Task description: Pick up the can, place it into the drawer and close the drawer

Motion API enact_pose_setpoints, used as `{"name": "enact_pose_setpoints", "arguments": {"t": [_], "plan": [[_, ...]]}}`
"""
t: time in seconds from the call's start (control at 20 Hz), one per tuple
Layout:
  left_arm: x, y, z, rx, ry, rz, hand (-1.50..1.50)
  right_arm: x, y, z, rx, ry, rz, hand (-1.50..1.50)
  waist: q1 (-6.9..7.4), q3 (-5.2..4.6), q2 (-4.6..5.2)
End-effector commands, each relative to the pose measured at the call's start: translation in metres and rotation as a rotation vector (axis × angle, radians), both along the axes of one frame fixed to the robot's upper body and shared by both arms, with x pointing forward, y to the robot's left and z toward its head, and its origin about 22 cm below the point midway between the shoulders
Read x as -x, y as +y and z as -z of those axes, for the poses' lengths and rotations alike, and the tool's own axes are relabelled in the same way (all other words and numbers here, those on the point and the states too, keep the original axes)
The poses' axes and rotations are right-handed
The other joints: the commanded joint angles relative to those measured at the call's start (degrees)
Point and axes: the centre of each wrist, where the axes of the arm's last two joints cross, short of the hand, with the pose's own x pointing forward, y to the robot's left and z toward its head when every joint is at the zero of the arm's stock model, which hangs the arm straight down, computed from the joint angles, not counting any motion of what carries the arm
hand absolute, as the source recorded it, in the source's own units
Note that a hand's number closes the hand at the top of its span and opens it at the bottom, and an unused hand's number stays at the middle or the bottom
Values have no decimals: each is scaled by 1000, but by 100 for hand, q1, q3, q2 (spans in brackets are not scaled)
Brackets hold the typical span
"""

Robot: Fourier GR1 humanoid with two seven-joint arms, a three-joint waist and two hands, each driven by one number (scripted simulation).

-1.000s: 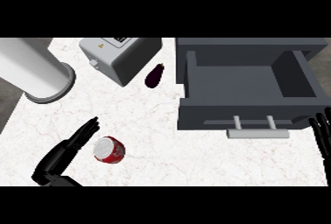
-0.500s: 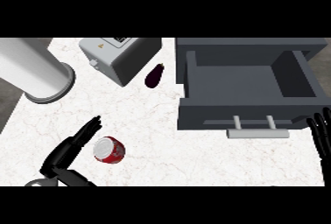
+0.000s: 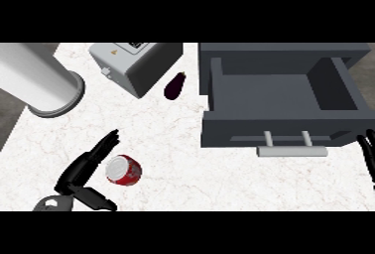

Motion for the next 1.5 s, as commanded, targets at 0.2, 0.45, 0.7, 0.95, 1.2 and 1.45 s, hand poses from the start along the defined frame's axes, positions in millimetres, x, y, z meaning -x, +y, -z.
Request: {"name": "enact_pose_setpoints", "arguments": {"t": [0.2,0.45,0.7,0.95,1.2,1.45], "plan": [[-13,-29,8,21,-14,18,-150,15,10,-13,17,9,-6,-150,-16,-1,0],[-20,-33,-10,29,-1,29,-150,9,-5,-9,11,4,5,-150,5,1,-2],[-24,-38,10,40,8,31,-150,3,-9,9,-6,-17,-15,-150,-11,0,3],[-21,-55,11,54,10,68,-150,17,-1,-24,-20,-12,-11,-150,-2,0,-3],[-35,-44,6,62,-10,91,150,4,0,-17,-15,-12,-10,-150,-3,-1,3],[-30,-75,9,135,-2,122,150,14,-4,-15,-28,-17,-12,-150,-10,0,2]]}}
